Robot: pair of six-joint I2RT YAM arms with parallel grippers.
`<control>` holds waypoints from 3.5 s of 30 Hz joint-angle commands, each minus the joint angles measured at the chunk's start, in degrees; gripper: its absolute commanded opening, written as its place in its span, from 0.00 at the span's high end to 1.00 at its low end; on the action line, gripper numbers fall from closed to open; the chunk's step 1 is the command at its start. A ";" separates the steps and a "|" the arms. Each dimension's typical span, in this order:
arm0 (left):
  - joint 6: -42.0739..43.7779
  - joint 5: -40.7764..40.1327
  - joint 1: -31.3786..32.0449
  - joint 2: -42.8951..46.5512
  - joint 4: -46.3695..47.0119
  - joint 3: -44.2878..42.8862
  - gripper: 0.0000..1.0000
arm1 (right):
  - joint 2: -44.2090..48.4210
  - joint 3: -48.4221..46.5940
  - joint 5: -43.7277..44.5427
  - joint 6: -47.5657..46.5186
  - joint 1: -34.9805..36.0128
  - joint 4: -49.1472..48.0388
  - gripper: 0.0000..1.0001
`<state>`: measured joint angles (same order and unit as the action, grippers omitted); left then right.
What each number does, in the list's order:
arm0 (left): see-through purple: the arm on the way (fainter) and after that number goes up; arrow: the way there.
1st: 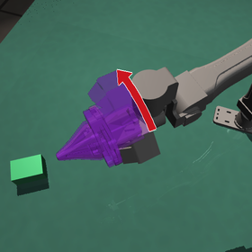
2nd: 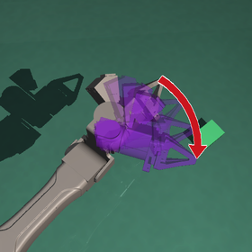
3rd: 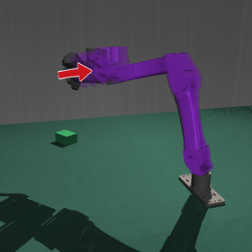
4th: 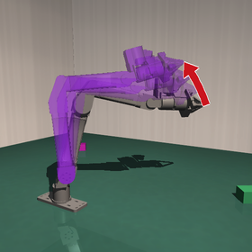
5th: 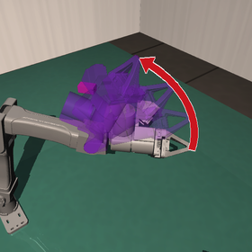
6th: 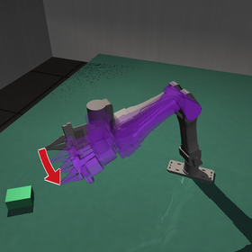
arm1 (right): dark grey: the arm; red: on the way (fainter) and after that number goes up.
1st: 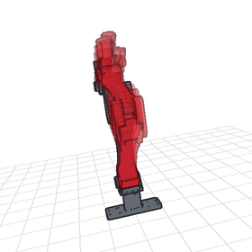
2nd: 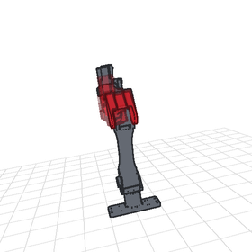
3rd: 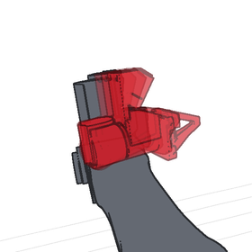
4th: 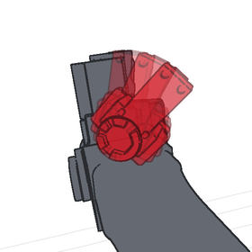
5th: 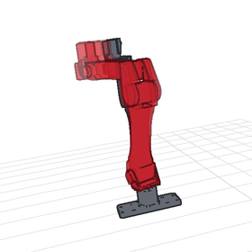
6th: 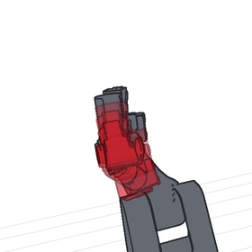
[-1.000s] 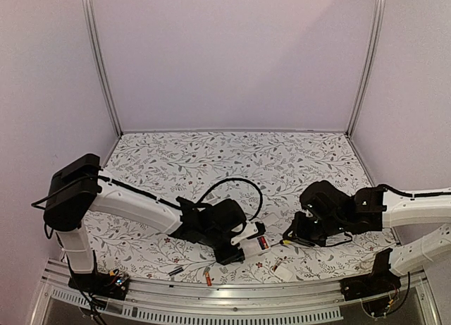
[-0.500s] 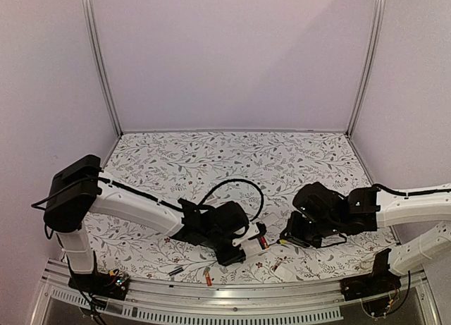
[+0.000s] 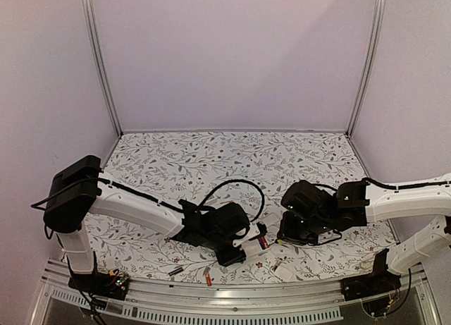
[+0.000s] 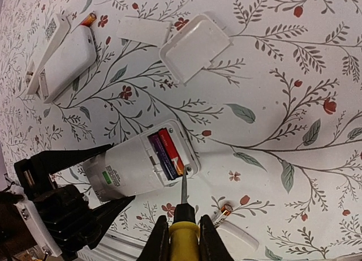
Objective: Unload the batteries from the remote control
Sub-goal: Remove the battery from the remote control without the battery cover.
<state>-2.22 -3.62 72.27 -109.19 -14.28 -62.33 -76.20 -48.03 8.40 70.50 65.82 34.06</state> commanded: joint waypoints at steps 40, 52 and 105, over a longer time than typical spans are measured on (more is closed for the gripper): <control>1.58 1.33 1.79 -5.99 -6.46 1.86 0.58 | 7.06 27.44 -23.60 -4.47 -11.44 -50.81 1.00; 1.87 -0.40 1.76 -6.92 -6.91 1.59 0.59 | 21.80 27.31 -15.56 -7.34 -12.77 -38.02 1.00; 2.13 -2.66 2.36 -7.83 -7.55 1.42 0.55 | 15.32 35.48 -36.36 -9.95 -22.40 -55.08 1.00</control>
<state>-1.89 -4.78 73.41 -111.26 -12.75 -63.99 -64.12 -11.90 -25.17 58.78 43.13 -17.47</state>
